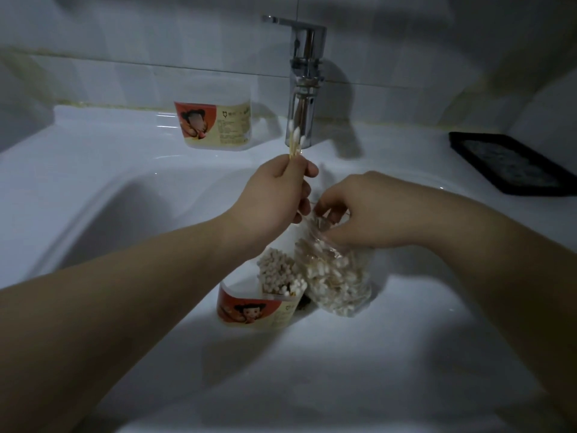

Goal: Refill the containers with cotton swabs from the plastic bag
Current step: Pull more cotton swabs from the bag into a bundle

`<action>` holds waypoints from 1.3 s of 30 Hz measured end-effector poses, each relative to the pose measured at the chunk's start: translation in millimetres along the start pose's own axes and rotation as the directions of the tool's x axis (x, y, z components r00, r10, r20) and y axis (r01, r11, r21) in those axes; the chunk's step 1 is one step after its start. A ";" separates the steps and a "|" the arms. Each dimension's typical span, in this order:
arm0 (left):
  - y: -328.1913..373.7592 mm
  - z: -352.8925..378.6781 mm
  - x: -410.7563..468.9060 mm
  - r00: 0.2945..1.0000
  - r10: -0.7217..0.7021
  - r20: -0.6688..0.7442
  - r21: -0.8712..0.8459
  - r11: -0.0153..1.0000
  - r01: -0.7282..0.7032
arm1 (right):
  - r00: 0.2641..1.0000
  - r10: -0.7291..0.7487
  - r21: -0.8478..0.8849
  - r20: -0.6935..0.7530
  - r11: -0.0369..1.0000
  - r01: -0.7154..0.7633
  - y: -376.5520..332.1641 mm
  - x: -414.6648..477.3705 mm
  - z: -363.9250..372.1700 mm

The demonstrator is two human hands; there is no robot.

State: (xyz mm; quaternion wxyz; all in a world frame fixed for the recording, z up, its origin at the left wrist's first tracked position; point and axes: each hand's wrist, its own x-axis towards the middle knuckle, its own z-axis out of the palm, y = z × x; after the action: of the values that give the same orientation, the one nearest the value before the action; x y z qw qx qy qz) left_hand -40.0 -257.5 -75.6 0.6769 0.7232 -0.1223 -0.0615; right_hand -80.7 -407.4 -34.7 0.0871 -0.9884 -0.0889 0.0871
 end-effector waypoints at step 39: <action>-5.8 0.2 -5.6 0.992 0.022 0.126 0.188 0.981 -0.046 | 0.891 0.253 0.646 -0.376 0.761 0.057 10.2 4.5 -16.8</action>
State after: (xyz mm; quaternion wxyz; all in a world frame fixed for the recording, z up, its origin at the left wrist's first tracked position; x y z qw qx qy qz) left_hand -44.9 -256.0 -81.8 0.5967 0.7772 -0.1817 -0.0826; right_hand -71.6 -419.1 -21.0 0.4321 -0.8949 0.0218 -0.1096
